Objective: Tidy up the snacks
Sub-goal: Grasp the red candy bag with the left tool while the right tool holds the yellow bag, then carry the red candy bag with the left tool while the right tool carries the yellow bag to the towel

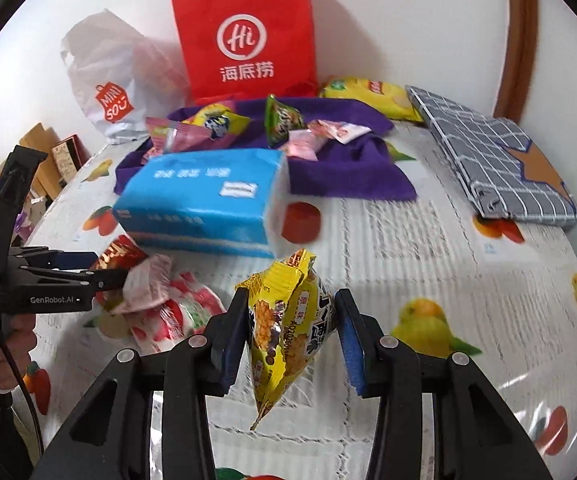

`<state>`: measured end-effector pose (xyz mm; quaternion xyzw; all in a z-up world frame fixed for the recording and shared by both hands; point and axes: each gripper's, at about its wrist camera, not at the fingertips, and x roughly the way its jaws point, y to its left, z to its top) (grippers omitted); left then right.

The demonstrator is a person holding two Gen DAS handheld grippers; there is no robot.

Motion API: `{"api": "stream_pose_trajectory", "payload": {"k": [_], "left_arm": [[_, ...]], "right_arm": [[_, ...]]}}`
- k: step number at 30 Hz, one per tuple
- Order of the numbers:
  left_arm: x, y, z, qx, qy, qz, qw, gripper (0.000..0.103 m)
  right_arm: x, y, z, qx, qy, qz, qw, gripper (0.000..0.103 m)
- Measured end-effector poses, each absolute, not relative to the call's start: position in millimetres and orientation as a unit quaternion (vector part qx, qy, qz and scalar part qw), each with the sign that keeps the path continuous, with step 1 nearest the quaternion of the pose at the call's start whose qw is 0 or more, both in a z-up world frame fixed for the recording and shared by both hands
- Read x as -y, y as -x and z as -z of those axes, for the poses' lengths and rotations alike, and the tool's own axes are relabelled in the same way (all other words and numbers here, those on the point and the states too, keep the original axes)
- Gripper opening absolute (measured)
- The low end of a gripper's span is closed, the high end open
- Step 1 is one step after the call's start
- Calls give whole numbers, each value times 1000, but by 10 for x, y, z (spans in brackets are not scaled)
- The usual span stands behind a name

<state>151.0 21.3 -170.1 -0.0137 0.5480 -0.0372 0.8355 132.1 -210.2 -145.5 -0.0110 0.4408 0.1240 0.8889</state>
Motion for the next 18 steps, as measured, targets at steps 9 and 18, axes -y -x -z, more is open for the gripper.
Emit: {"api": "stream_pose_trajectory", "payload": {"k": [9, 18], "left_arm": [[-233, -1476, 1679, -550, 4, 26, 835, 38], [-338, -1230, 1456, -546, 54, 41, 835, 38]], "right_arm": [[2120, -1267, 1514, -441, 3, -136, 887, 43], [2145, -1178, 1394, -425, 2, -130, 896, 43]]}}
